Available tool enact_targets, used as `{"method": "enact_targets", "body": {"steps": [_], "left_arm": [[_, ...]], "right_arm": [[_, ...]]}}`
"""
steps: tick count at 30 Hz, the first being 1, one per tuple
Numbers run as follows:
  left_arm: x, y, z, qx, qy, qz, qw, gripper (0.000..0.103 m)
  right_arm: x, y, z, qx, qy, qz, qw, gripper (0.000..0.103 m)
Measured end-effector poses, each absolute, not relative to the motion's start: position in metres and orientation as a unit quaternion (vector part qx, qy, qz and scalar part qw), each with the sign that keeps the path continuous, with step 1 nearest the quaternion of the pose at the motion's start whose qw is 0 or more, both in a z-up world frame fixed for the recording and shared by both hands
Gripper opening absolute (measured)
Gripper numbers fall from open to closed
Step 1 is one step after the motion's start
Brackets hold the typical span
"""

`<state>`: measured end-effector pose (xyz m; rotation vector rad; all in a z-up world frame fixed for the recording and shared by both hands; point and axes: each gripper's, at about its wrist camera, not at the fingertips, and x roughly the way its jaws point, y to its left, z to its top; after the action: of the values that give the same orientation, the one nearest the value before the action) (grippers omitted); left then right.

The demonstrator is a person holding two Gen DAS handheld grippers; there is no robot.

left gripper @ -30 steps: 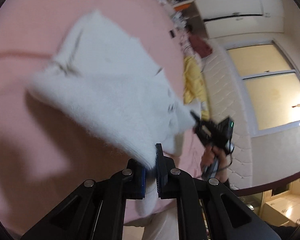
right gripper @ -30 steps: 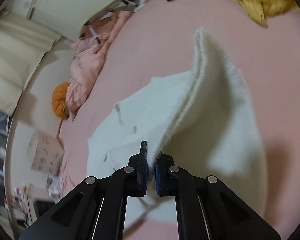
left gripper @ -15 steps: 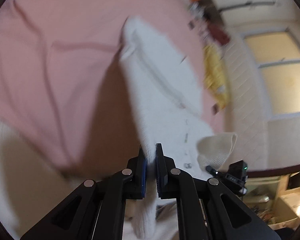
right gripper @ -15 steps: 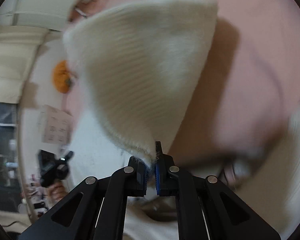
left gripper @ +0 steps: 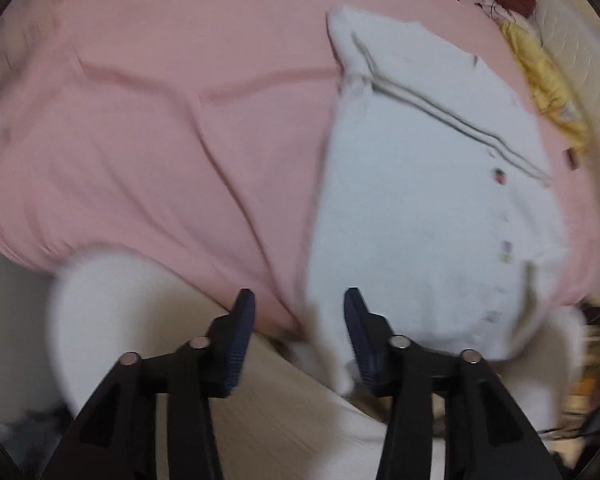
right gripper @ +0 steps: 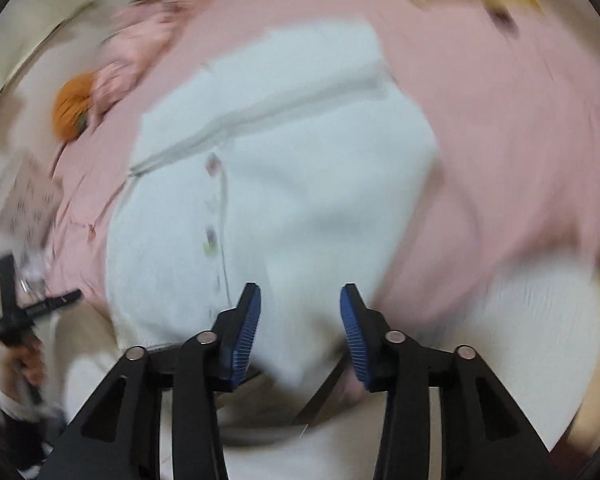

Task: Fold clothes

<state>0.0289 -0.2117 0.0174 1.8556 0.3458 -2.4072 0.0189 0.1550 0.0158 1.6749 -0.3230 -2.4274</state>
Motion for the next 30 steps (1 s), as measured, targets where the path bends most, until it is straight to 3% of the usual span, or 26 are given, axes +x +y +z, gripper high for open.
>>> {"method": "enact_targets", "body": {"steps": [4,9,12,18,21,24,26,30], "left_arm": [[0.010,-0.196,0.025,0.577,0.132,-0.806,-0.016,0.081],[-0.025,-0.154,-0.033,0.634,0.111,-0.765,-0.035,0.081],[-0.026,-0.146,-0.060,0.661,0.075,-0.746,-0.014,0.081],[-0.017,-0.144,-0.056,0.652,0.039,-0.757,-0.015,0.081],[-0.018,-0.139,-0.043,0.637,0.034,-0.770,-0.011,0.081],[-0.021,-0.124,-0.020,0.594,0.033,-0.804,-0.021,0.081],[-0.026,-0.112,-0.017,0.579,0.027,-0.814,-0.031,0.096],[-0.032,-0.113,-0.058,0.623,0.011,-0.782,0.012,0.098]], "right_arm": [[-0.041,0.140,-0.021,0.587,-0.036,-0.799,0.122,0.044],[-0.085,0.119,-0.075,0.633,0.036,-0.758,0.154,0.044],[-0.072,0.138,-0.075,0.674,0.055,-0.719,0.161,0.044],[-0.012,0.227,-0.067,0.769,0.142,-0.623,0.035,0.044],[-0.020,0.243,-0.025,0.702,0.098,-0.705,0.004,0.044],[-0.034,0.224,0.001,0.617,0.043,-0.785,0.036,0.047],[-0.045,0.203,-0.005,0.581,0.013,-0.812,0.061,0.070],[-0.058,0.146,-0.060,0.574,0.023,-0.817,0.059,0.070]]}}
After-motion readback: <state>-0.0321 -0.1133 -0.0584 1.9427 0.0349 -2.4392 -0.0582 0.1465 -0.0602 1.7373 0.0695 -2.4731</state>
